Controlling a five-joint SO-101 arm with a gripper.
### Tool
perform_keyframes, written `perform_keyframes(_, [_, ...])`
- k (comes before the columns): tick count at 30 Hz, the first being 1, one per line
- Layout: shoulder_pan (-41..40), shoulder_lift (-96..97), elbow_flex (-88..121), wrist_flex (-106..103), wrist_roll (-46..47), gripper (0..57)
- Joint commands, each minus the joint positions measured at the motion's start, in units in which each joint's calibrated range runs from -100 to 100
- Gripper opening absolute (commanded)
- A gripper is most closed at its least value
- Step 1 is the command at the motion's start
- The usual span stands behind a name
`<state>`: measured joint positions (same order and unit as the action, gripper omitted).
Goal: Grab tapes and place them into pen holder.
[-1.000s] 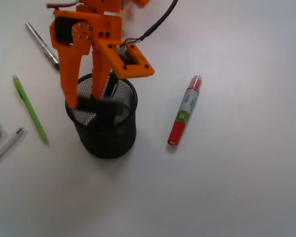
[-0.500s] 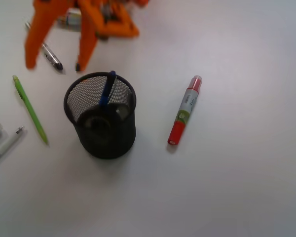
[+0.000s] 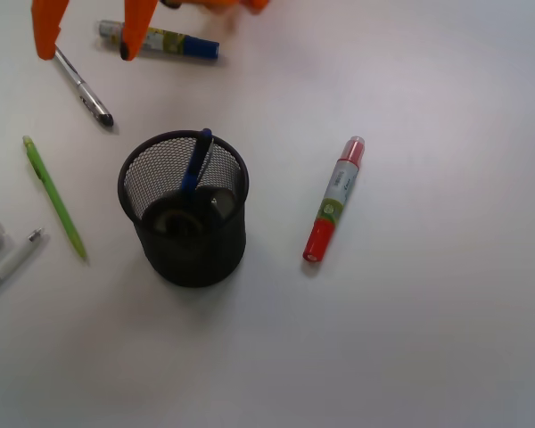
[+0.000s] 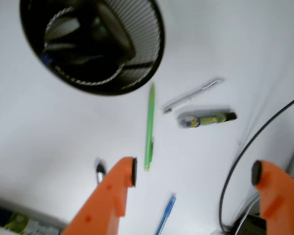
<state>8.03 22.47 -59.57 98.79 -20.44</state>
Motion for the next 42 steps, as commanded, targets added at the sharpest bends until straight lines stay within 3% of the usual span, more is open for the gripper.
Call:
perform_keyframes(1, [0.1, -16.2, 22.3, 0.8, 0.0, 26.6])
perform_keyframes(6, [-0.2, -41.6, 52.2, -4.0, 3.3, 26.6])
perform_keyframes(13, [0.1, -69.0, 96.3, -37.9, 17.9, 26.6])
perform_keyframes(20, [-4.0, -88.1, 131.9, -63.1, 24.1, 26.8])
perform_keyframes(27, [-6.3, -102.3, 148.7, -63.8, 23.8, 26.9])
perform_keyframes(36, [-5.5, -112.2, 149.5, -40.9, 21.5, 26.7])
perform_keyframes(42, [-10.1, -119.4, 151.8, -37.7, 21.4, 26.7])
